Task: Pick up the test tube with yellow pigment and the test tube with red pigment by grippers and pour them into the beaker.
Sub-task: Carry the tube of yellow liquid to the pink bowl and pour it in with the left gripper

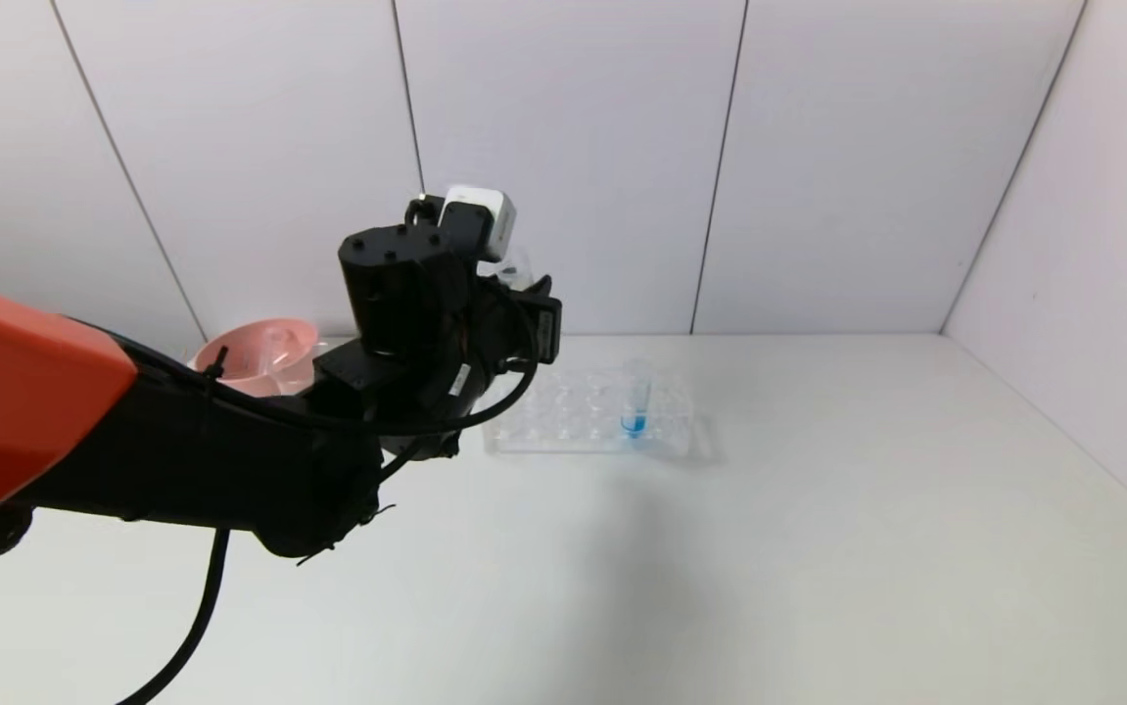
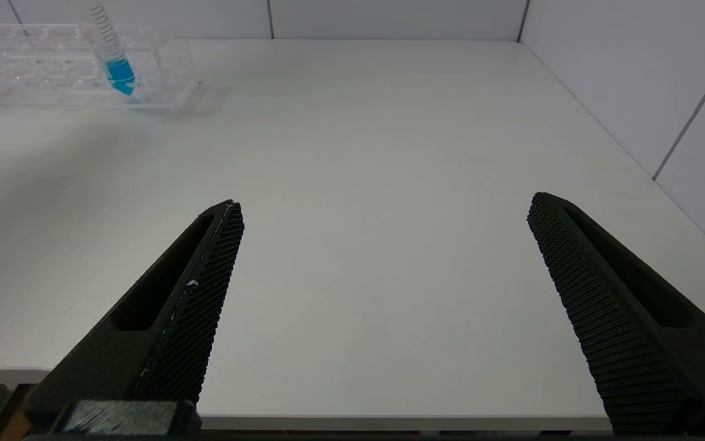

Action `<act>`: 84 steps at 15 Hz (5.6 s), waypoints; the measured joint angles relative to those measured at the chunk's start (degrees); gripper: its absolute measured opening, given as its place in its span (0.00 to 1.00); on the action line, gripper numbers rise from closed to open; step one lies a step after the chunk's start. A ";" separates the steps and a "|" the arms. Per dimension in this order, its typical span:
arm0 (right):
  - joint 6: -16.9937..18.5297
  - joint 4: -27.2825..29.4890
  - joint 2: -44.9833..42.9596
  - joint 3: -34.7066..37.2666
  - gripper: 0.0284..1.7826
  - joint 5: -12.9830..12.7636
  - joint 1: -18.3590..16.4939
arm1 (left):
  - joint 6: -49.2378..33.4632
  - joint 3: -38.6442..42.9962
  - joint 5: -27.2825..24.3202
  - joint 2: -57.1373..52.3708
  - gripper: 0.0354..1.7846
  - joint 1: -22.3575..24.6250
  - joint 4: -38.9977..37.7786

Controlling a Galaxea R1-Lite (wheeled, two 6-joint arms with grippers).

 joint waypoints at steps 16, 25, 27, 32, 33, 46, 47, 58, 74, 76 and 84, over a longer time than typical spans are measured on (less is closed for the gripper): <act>0.02 0.00 0.00 0.00 0.95 0.00 0.02 | 0.12 0.02 -2.07 -11.95 0.26 9.56 18.58; 0.02 0.00 0.00 0.00 0.95 0.00 0.00 | -0.18 1.11 -11.34 -14.20 0.26 23.43 23.15; 0.00 0.00 0.00 0.00 0.95 0.02 0.00 | -0.21 1.16 -13.85 -14.31 0.26 26.27 24.11; 0.02 0.00 0.00 0.00 0.95 0.00 0.00 | -0.21 1.16 -20.27 -14.20 0.26 34.27 24.37; 0.02 0.00 0.00 0.00 0.95 0.02 0.00 | -0.21 1.29 -21.55 -14.09 0.26 35.85 24.42; 0.00 0.00 0.00 0.00 0.95 0.02 0.00 | 0.59 0.45 -36.88 -11.89 0.26 52.66 27.92; 0.02 0.00 0.00 0.00 0.95 0.02 0.00 | 1.28 0.34 -38.06 -11.45 0.26 53.32 27.81; 0.02 0.00 0.00 0.00 0.95 0.02 0.00 | 7.29 -2.47 -47.35 -6.62 0.26 57.73 28.22; 0.02 0.00 0.00 0.00 0.95 0.00 0.05 | 48.91 -34.89 -57.86 1.51 0.26 61.34 79.68; 0.00 0.00 0.00 0.00 0.95 0.00 0.02 | 54.07 -39.72 -57.86 3.11 0.26 61.29 85.82; 0.00 0.00 0.00 0.00 0.95 0.02 0.00 | 64.28 -52.20 -57.08 7.96 0.26 60.86 98.59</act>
